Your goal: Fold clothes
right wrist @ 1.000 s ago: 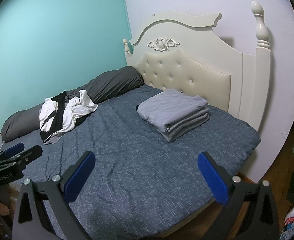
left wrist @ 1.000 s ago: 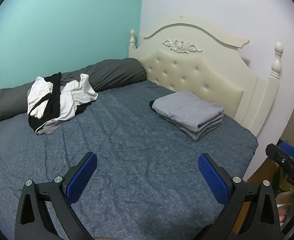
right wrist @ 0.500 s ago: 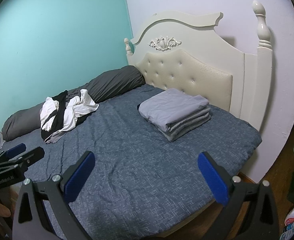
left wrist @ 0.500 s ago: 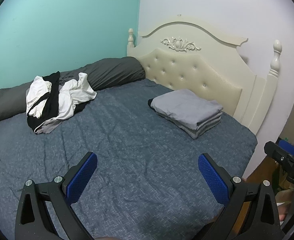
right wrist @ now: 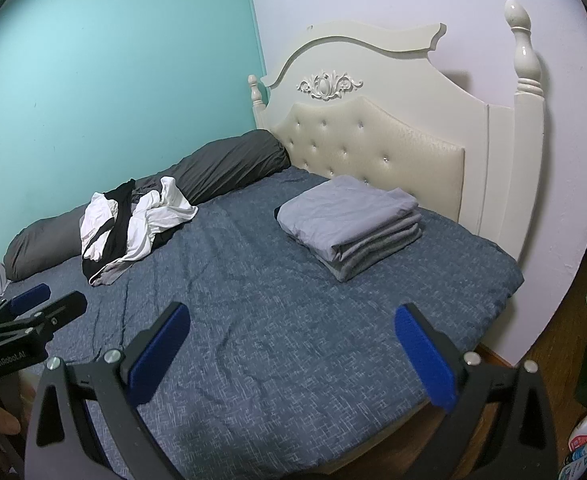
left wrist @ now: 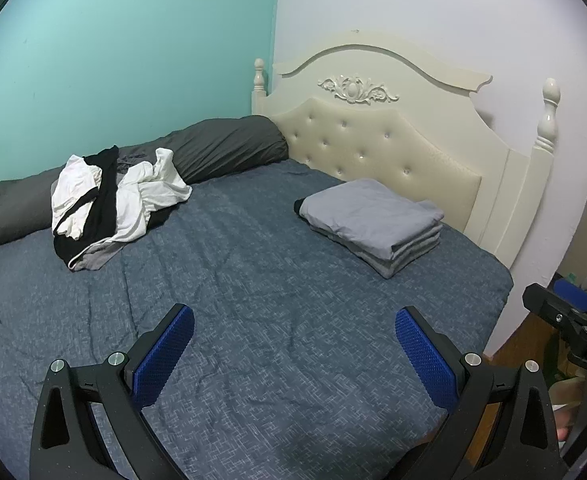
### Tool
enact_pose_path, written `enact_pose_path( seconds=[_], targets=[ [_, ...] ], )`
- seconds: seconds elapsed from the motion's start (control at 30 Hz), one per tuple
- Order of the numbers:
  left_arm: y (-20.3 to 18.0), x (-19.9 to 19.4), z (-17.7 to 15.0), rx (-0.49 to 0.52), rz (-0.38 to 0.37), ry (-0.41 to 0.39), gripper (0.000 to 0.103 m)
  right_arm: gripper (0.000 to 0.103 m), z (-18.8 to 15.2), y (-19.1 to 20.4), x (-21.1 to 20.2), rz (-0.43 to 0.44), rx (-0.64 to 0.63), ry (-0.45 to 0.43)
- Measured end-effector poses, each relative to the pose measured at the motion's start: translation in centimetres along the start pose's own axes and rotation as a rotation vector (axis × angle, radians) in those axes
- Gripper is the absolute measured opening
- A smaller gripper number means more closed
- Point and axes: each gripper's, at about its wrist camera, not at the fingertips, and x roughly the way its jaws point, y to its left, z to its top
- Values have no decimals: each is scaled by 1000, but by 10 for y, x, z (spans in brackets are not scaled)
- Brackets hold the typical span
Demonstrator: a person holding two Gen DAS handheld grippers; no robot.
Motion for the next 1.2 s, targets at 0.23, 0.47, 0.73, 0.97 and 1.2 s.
enact_pose_path(
  seconds=[0.23,0.47,0.73,0.97,1.2],
  targets=[
    [0,0,1,0,0,4,103,103,0,0,-1,1,0,-1],
    [-1,1,-1,4,-4,8,103,103,-1,0,-1,0,1,-1],
    [-2,0,-2,7,-8,3,103,103,-1,1,0,0,0,4],
    [-3,-1,-2,12,-7,-3,103,103,-2,2,-1,-1,-1,2],
    [-3,-1,-2,8,-10,1,103,103,-3,3,-1,1,1,4]
  ],
)
